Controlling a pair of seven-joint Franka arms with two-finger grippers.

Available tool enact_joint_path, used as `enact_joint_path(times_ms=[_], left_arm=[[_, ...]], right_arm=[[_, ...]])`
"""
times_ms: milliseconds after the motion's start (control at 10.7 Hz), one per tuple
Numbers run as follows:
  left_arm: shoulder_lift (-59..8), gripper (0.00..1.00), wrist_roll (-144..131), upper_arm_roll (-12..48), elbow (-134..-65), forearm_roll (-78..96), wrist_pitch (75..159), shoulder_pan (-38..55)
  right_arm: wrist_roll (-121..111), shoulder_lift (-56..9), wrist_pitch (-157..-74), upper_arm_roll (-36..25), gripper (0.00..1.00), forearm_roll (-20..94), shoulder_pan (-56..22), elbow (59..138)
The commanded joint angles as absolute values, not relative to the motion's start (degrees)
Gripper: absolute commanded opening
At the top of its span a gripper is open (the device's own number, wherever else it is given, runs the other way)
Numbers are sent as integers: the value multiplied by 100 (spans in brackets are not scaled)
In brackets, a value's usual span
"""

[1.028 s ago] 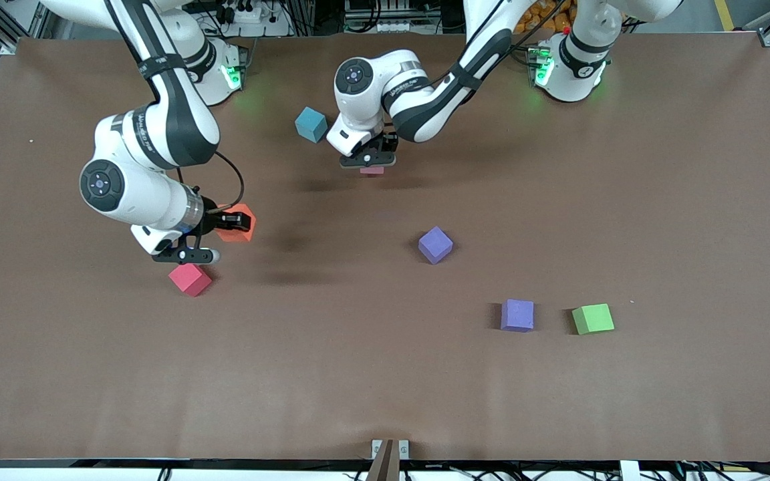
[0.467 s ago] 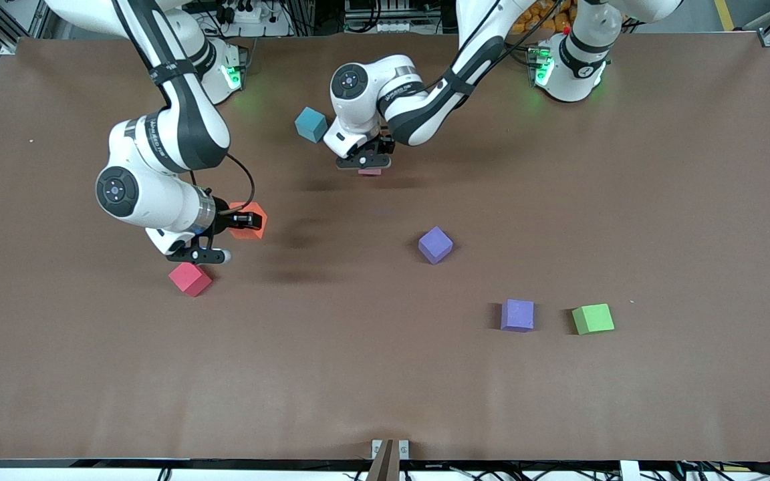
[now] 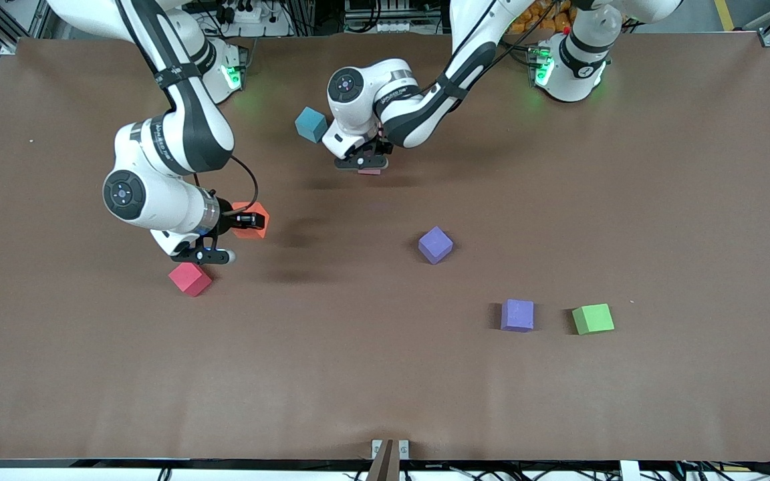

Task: Arrange blocks into number 1
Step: 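Place the second pink cube against the first with the left gripper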

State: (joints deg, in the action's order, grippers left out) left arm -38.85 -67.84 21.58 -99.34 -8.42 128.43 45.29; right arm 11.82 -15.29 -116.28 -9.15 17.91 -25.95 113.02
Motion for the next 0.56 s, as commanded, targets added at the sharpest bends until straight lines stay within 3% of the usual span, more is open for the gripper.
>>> enact_joint_path(times_ms=[0, 187, 467], left_arm=[[-3946, 100, -6811, 2092, -9739, -949, 12771, 4605], [-3850, 100, -6855, 2100, -9528, -941, 12744, 4579], [-3114, 100, -6856, 2092, -9536, -967, 12403, 4370]], right_arm=[[1248, -1529, -11602, -914, 46, 1890, -2628, 11259], [1257, -1529, -11602, -914, 46, 1898, -2628, 11259], [1274, -1486, -11584, -914, 46, 1898, -2698, 11259]])
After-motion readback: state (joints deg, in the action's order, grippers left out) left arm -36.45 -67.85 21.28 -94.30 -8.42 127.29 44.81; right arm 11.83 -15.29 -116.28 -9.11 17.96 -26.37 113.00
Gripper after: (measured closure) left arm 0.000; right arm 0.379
